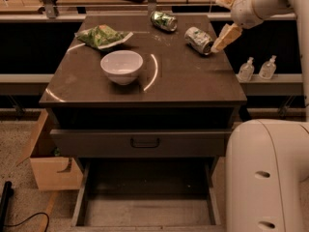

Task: Place 7up can into middle drawer

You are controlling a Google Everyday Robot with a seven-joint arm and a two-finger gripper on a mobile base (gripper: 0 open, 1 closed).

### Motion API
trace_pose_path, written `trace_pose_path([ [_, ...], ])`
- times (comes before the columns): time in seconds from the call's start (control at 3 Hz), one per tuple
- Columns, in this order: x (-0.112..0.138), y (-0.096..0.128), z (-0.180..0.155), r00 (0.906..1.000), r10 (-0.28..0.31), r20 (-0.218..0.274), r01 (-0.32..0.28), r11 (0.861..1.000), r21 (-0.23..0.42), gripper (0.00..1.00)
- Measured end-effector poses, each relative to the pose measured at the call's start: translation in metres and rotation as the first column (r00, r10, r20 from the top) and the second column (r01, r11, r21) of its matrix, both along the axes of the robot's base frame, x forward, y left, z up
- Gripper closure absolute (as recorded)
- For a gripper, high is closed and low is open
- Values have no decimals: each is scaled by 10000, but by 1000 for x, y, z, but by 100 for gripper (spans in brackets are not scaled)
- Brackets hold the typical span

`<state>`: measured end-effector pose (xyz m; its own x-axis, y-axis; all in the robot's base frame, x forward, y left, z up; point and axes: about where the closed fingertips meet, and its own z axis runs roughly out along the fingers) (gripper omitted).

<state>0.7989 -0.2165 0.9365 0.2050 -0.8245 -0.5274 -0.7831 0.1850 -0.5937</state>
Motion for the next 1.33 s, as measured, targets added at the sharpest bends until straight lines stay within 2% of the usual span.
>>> trace_pose_path([
  [0.33, 24, 0, 9, 9954, -948, 126, 891, 9668, 2393, 0],
  [0.67, 45, 1, 15, 9853, -1690, -238, 1626, 8875, 4312, 0],
  [1.0, 52, -4, 8, 9709, -2174, -1004, 2382, 8333, 4989, 0],
  [1.33, 50, -9, -10, 9542, -2398, -1788, 2978, 8180, 4922, 0],
])
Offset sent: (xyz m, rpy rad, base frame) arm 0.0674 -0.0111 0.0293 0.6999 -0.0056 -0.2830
